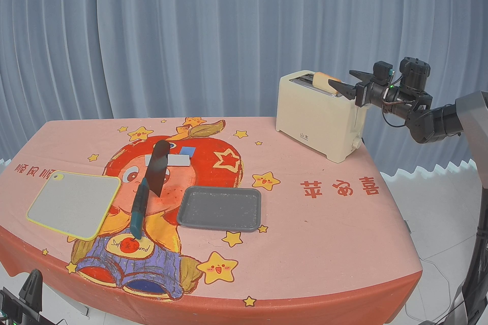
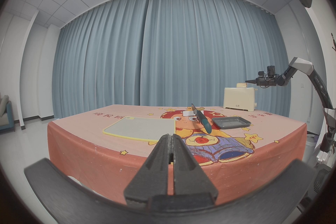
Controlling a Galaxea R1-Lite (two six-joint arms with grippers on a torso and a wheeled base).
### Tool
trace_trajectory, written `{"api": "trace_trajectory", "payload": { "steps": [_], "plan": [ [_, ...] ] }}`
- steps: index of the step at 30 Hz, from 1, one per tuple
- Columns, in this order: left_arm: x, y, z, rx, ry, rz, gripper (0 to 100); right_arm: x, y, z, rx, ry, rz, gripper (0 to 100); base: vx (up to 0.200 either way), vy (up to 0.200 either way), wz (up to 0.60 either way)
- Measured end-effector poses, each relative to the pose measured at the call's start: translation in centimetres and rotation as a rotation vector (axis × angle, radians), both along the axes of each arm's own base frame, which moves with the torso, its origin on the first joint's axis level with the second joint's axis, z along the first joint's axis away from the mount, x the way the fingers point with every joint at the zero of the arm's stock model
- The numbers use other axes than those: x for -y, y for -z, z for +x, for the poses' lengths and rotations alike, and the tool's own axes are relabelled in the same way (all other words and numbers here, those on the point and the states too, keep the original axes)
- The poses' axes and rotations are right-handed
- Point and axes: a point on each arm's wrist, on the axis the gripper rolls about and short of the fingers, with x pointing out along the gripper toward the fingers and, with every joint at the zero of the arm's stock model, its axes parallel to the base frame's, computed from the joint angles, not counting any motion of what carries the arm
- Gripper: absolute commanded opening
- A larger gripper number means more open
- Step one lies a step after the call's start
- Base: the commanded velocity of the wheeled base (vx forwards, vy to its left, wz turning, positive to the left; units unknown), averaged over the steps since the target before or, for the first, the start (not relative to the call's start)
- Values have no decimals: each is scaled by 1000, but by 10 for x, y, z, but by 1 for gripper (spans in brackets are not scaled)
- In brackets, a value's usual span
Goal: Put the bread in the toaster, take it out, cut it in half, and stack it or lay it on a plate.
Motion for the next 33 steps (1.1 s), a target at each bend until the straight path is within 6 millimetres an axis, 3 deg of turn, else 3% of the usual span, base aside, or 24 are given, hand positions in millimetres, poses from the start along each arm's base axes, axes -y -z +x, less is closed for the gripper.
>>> {"api": "trace_trajectory", "payload": {
  "steps": [11, 17, 24, 33],
  "plan": [
    [0, 0, 0, 0, 0, 0, 0, 1, -6, -8, 0, 1, 3, 100, 0, 0, 0],
    [0, 0, 0, 0, 0, 0, 0, 2, -13, -25, -22, 9, 7, 100, 0, 0, 0],
    [0, 0, 0, 0, 0, 0, 0, 6, -17, -57, -83, 63, 22, 100, 0, 0, 0],
    [0, 0, 0, 0, 0, 0, 0, 7, -33, -110, -210, 113, 178, 100, 0, 0, 0]
  ]
}}
